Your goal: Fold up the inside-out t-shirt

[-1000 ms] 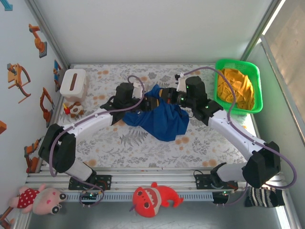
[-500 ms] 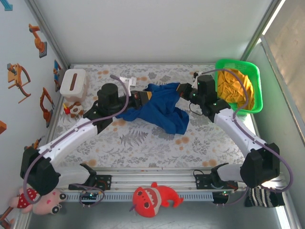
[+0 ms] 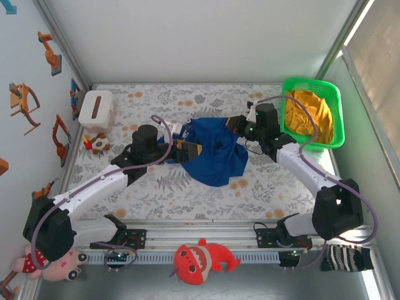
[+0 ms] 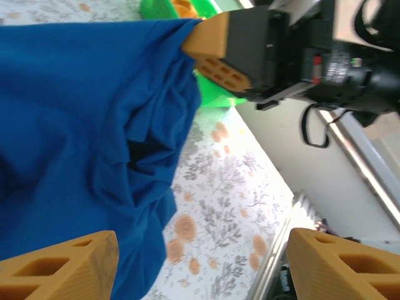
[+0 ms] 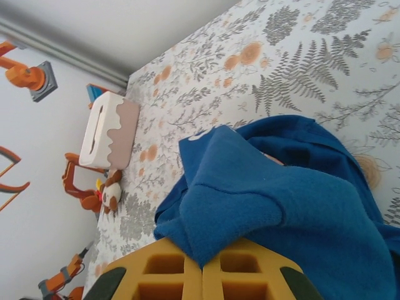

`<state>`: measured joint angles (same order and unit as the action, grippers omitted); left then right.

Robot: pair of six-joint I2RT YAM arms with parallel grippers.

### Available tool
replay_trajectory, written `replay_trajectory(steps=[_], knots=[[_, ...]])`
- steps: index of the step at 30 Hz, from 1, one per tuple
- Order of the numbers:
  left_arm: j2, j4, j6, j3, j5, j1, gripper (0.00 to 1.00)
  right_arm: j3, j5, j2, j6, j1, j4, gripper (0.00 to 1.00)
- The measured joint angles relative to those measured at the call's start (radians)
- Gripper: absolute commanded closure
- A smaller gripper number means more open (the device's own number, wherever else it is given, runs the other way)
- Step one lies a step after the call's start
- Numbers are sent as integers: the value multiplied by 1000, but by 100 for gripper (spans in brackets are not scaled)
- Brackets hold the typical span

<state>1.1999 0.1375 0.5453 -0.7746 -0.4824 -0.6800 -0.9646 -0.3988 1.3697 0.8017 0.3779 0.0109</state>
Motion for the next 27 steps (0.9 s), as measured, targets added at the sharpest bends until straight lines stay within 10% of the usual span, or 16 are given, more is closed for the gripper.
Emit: replay_trajectory(steps=[20,24,27], knots=[[463,-81,-107,-274,175,-73,29,3,-40,-34,-13,15,5,100],[549,-82,-118,-328,210,-71,49,6,-39,-55,-12,20,5,100],[594,-76,-118,-357,220,-64,84,15,-39,-76,-12,22,3,100]])
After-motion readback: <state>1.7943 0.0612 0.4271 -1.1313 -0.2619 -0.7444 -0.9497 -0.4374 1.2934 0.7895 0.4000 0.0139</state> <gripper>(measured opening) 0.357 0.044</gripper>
